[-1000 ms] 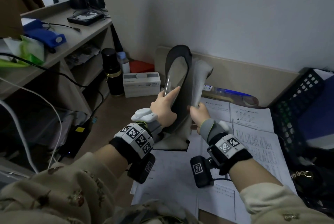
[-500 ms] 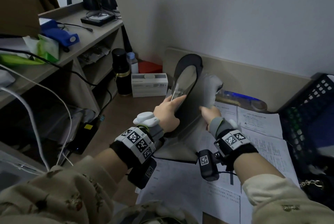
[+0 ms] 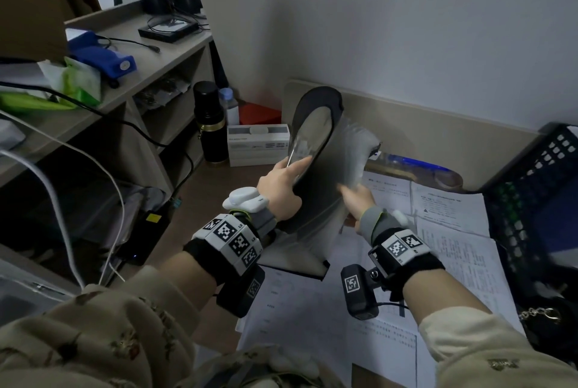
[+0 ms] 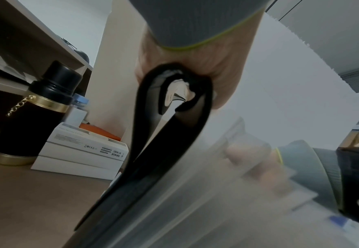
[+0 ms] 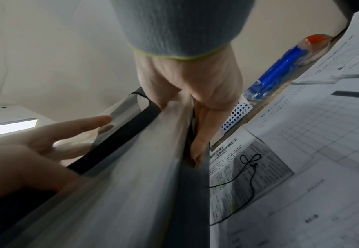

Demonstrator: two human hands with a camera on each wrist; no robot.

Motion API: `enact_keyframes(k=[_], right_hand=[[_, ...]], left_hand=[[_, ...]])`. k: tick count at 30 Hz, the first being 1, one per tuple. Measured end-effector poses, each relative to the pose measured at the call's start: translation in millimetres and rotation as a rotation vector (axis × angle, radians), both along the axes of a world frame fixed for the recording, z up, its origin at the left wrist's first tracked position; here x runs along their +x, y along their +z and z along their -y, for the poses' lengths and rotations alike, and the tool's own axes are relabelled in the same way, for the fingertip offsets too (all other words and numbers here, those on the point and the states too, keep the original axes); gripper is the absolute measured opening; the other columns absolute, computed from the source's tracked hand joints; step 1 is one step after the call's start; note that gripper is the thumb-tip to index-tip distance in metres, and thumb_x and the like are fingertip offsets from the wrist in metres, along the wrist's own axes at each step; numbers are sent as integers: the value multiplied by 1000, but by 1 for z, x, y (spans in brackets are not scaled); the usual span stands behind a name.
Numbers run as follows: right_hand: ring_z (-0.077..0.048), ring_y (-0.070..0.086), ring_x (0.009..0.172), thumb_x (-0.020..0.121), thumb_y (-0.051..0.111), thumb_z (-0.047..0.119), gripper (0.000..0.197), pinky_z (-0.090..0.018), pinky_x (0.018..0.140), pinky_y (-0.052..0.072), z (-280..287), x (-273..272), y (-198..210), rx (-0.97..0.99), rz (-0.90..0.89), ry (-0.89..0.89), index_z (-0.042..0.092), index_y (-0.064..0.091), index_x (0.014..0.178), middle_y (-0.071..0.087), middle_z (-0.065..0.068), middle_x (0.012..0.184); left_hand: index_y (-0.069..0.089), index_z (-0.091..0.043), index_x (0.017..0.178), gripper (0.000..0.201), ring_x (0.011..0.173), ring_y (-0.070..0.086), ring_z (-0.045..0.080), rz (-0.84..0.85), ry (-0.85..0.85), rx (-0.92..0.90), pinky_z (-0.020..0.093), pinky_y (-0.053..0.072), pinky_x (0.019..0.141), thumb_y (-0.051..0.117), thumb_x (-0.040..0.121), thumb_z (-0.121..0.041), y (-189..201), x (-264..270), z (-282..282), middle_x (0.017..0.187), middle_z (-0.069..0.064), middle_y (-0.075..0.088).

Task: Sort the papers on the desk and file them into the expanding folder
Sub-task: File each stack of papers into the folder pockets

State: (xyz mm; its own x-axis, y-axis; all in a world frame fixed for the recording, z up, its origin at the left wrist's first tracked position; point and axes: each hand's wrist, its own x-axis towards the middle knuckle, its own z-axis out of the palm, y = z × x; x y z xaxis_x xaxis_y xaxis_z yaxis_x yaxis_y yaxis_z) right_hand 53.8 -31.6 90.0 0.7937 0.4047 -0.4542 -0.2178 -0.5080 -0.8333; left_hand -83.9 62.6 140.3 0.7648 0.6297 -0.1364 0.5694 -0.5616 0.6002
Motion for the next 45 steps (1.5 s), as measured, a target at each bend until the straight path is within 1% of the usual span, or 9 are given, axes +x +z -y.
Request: enact_keyframes(k=[8, 16, 20, 23, 30, 35, 39, 43, 45], right_hand=[[-23, 52, 75, 95, 50, 20, 24, -33, 55, 48, -4, -35, -3, -12, -179, 135, 15, 43, 117, 51, -8, 88], [-27, 58, 84, 97, 41, 9, 24, -48, 86, 52, -24, -52, -15, 64, -241, 176, 15, 47, 119, 57, -8, 88], [-25, 58, 82, 99, 43, 17, 20, -41, 73, 54, -30, -67, -23, 49, -226, 199, 18, 47, 118, 59, -8, 90], [-31, 60, 100, 97, 46, 22, 33, -49, 91, 50, -30, -72, -31, 4, -167, 229, 15, 45, 129, 61, -12, 109], [-34, 55, 100, 98, 44, 25, 43, -30, 48, 47, -30, -70, -35, -64, -75, 215, 20, 31, 138, 51, -17, 126], [-28, 52, 96, 96, 37, 51, 57, -26, 48, 44, -31, -64, -33, -107, 1, 241, 15, 29, 139, 50, -13, 126], [-30, 54, 113, 96, 23, 57, 58, -36, 83, 49, -15, -54, -40, -151, 5, 204, 19, 32, 140, 50, -10, 131], [-27, 66, 77, 98, 29, 49, 52, -36, 62, 56, 17, -41, -58, -253, -93, 97, 13, 33, 136, 63, -14, 108], [-28, 64, 79, 98, 40, 34, 53, -36, 66, 56, 33, -35, -69, -392, -62, 105, 5, 30, 140, 63, -18, 112]], left_hand=[[30, -47, 146, 85, 130, 45, 33, -1, 55, 41, 38, 39, 107, 51, 79, 1, -4, -12, -15, 155, -1, 31], [30, -47, 146, 86, 133, 44, 30, -38, 103, 78, 35, 39, 107, 51, 77, 1, -11, -32, -30, 157, -5, 27], [30, -48, 146, 86, 133, 43, 30, -79, 138, 73, 36, 37, 108, 51, 78, 1, -18, -39, -39, 158, -7, 25], [31, -50, 145, 85, 133, 43, 30, -98, 164, 52, 36, 37, 109, 51, 79, 1, -28, -41, -41, 157, -6, 29], [29, -50, 145, 86, 132, 44, 31, -105, 143, 36, 34, 38, 108, 51, 79, 0, -37, -32, -43, 156, -5, 30], [26, -50, 146, 86, 135, 41, 31, -133, 119, 38, 35, 35, 110, 50, 81, 1, -38, -22, -48, 157, -5, 29], [22, -49, 148, 82, 135, 38, 34, -163, 100, 39, 35, 32, 111, 49, 86, -2, -38, -18, -52, 158, -2, 25], [21, -49, 148, 82, 135, 39, 33, -166, 54, 55, 36, 34, 110, 49, 85, -4, -42, -14, -48, 158, 0, 26], [21, -44, 150, 76, 135, 39, 33, -160, 50, 48, 36, 34, 109, 49, 89, -8, -44, -12, -45, 157, 4, 27]])
